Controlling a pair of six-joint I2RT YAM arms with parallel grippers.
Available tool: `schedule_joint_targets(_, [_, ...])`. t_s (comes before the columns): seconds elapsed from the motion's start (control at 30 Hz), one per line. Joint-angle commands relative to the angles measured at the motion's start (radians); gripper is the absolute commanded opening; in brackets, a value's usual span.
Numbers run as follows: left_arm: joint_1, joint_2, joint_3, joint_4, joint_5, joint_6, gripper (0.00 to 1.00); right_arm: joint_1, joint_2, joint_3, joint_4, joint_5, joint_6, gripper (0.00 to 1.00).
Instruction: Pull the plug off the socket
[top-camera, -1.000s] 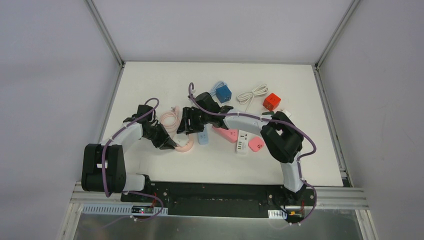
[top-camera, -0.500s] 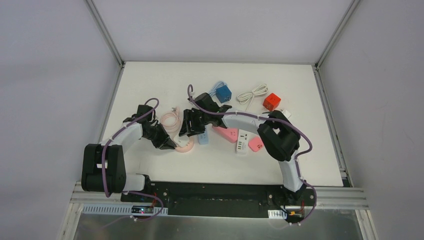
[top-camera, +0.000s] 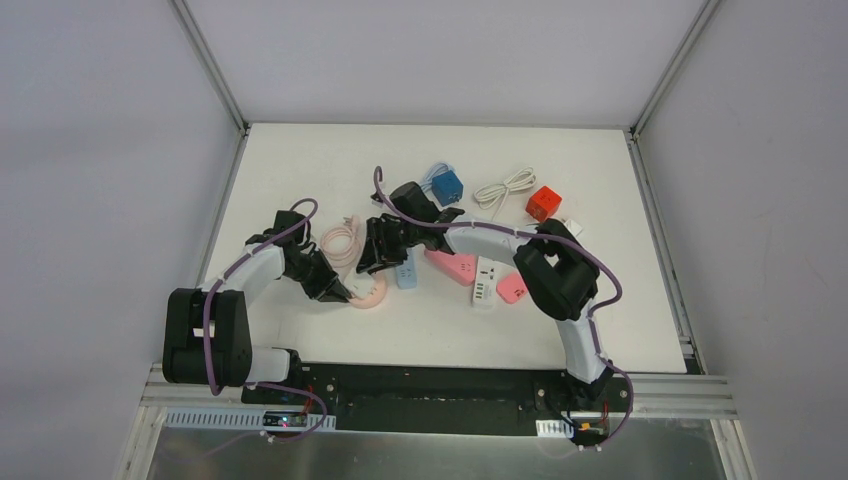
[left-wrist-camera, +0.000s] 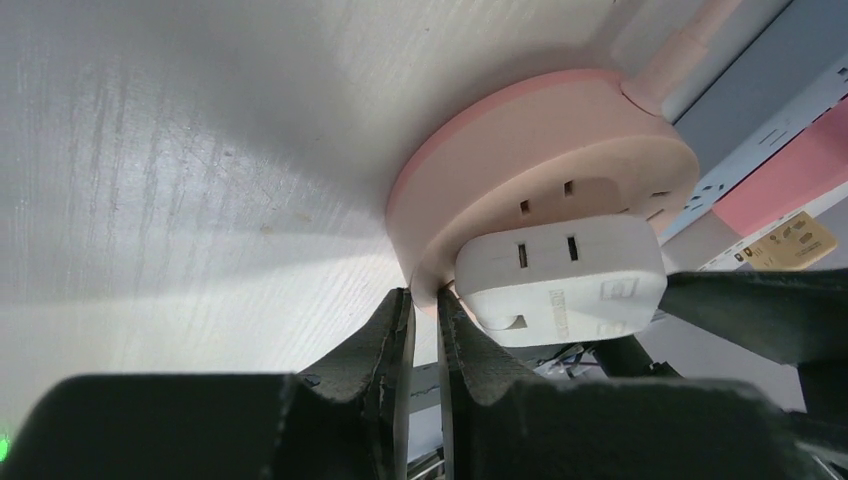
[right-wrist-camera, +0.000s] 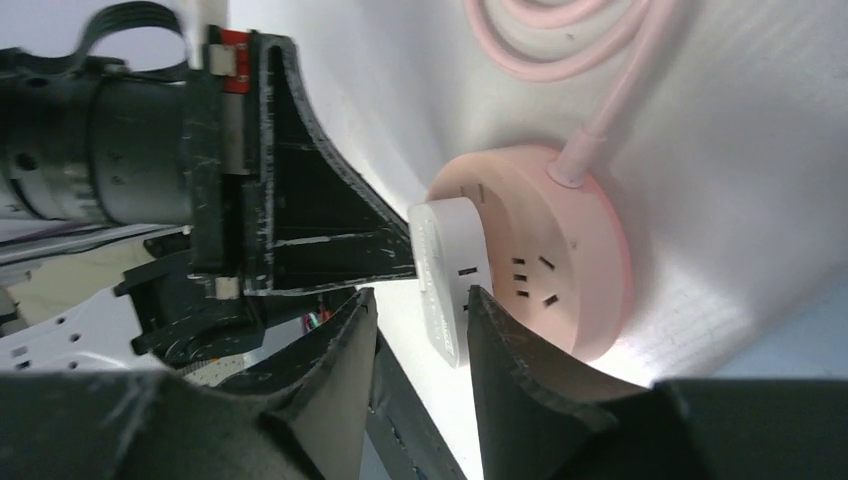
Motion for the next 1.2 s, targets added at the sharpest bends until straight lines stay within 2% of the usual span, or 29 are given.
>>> schedule_joint_targets(0.0, [-0.019,0.017,-0.001,0.034,-0.066,0.012,0.12,0.052,-0.048,0.026,0.123,-0.233,0.049,0.4])
schedule_joint_targets(0.13, [-0.02,0.017,0.002,0.03,-0.069,0.014,0.12,0.051,-0.07,0.021,0.135,-0.206,0.056,0.39])
schedule_joint_targets(0.27, [-0.02,0.013,0.005,0.024,-0.071,0.017,0.12,0.037,-0.107,-0.015,0.11,-0.018,0.063,0.41])
schedule_joint_targets(0.43, [-0.02,0.013,0.01,0.022,-0.07,0.015,0.12,0.006,-0.148,-0.067,0.057,0.218,0.08,0.53])
schedule_joint_targets(0.7, [-0.02,0.017,0.007,0.025,-0.071,0.015,0.12,0.004,-0.14,-0.085,0.064,0.197,0.061,0.63])
schedule_joint_targets(1.17, [-0.02,0.022,0.007,0.027,-0.069,0.015,0.12,0.041,-0.02,0.014,-0.049,0.073,0.003,0.62])
